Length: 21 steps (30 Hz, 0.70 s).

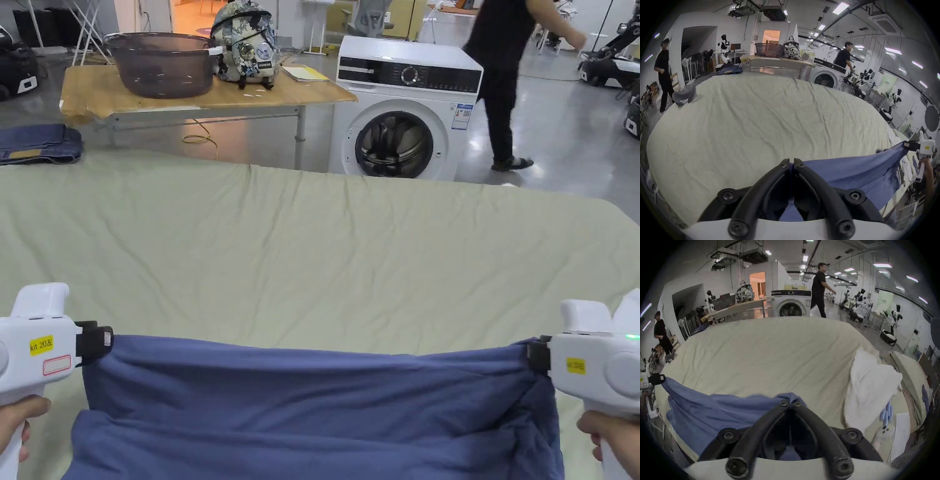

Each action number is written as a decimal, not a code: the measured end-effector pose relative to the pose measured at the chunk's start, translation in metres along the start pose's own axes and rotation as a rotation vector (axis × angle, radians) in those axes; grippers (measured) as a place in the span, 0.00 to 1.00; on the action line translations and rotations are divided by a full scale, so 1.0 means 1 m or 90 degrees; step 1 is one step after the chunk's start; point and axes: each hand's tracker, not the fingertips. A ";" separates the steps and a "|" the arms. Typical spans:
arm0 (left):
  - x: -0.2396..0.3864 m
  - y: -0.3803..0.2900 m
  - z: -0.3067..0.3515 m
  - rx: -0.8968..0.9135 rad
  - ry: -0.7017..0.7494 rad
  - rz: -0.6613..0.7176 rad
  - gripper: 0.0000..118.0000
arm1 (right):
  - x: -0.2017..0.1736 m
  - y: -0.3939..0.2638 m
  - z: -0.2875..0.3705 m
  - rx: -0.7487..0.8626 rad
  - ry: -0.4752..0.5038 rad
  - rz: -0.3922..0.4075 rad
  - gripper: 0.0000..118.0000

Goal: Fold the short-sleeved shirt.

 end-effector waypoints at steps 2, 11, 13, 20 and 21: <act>0.000 -0.006 0.014 0.009 -0.009 0.000 0.00 | 0.005 -0.009 0.020 0.014 0.012 -0.018 0.00; -0.003 -0.058 0.056 -0.014 -0.010 -0.044 0.00 | 0.004 -0.078 0.077 -0.011 0.013 0.004 0.00; -0.006 -0.075 0.062 -0.031 -0.009 -0.046 0.00 | 0.008 -0.096 0.079 -0.032 0.010 0.008 0.00; -0.014 -0.128 0.064 -0.103 0.004 -0.055 0.00 | 0.004 -0.150 0.085 -0.104 -0.016 0.032 0.00; -0.015 -0.134 0.061 -0.113 0.011 -0.056 0.00 | 0.017 -0.160 0.062 -0.113 -0.015 0.031 0.00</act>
